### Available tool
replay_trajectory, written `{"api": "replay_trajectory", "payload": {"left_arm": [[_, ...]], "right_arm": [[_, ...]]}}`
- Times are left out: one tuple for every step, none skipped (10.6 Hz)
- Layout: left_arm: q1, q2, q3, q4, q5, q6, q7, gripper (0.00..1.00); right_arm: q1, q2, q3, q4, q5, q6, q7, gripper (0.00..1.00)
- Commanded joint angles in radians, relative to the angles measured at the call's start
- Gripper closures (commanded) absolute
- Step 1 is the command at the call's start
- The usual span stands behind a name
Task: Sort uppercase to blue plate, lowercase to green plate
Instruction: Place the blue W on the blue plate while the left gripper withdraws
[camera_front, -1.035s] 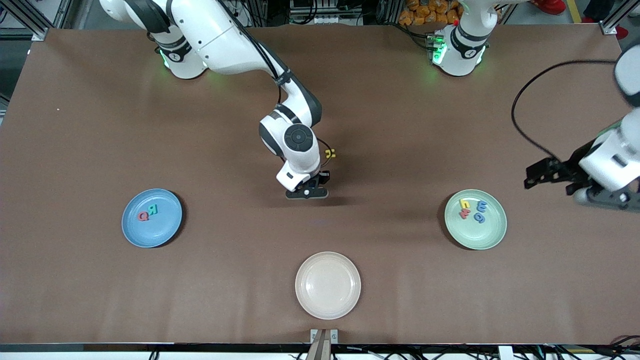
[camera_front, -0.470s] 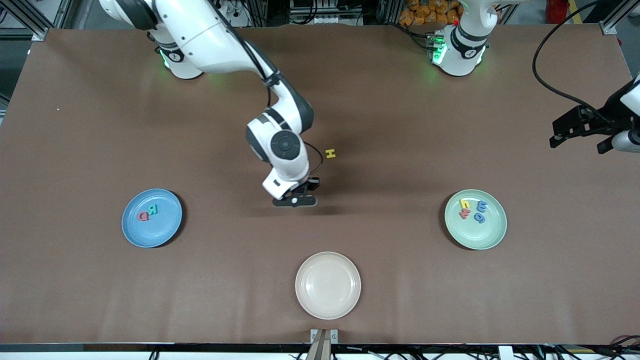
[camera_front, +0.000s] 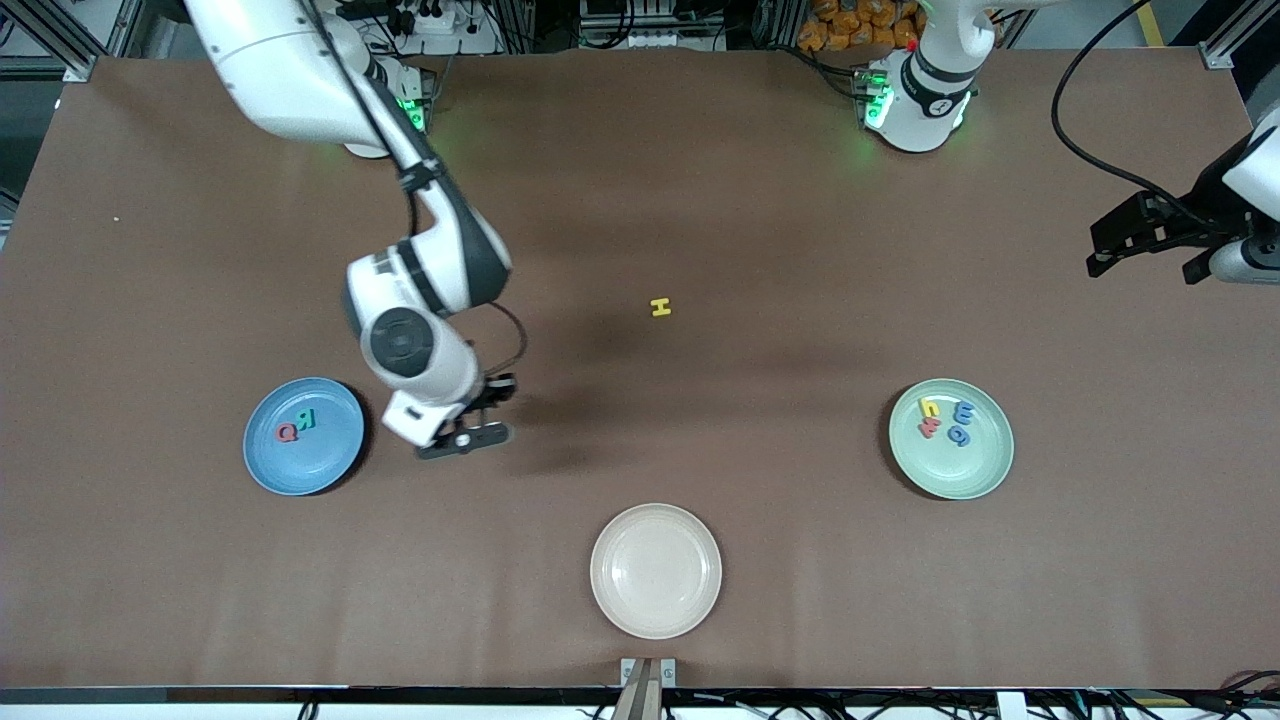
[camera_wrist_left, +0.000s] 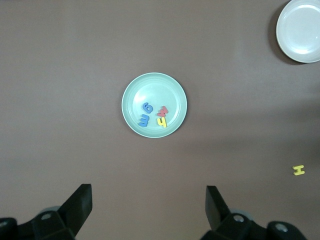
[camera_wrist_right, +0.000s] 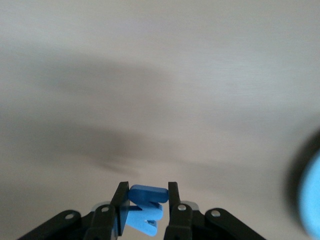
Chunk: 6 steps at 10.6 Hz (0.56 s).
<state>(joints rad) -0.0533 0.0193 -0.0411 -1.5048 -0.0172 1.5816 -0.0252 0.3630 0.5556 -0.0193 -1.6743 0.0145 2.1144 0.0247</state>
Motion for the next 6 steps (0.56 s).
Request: {"api": "replay_trajectory", "payload": {"left_arm": [[-0.007, -0.029, -0.017, -0.020, 0.028, -0.029, -0.030, 0.00], [-0.008, -0.035, -0.022, -0.018, 0.031, -0.047, -0.032, 0.00], [-0.002, -0.042, -0.022, -0.020, 0.031, -0.054, -0.032, 0.00], [0.001, -0.041, -0.029, -0.018, 0.031, -0.057, -0.032, 0.00], [0.003, -0.041, -0.026, -0.015, 0.031, -0.060, -0.025, 0.00], [0.003, -0.041, -0.028, -0.017, 0.033, -0.077, -0.022, 0.00]], "right_arm": [[-0.100, -0.054, -0.002, -0.061, -0.018, -0.014, -0.231, 1.00], [-0.110, -0.051, -0.051, -0.061, -0.030, -0.013, -0.338, 1.00], [-0.111, -0.045, -0.107, -0.059, -0.050, -0.001, -0.444, 1.00], [-0.113, -0.040, -0.141, -0.058, -0.054, 0.021, -0.525, 1.00], [-0.117, -0.037, -0.157, -0.059, -0.056, 0.041, -0.567, 1.00], [-0.125, -0.031, -0.162, -0.059, -0.059, 0.062, -0.601, 1.00]]}}
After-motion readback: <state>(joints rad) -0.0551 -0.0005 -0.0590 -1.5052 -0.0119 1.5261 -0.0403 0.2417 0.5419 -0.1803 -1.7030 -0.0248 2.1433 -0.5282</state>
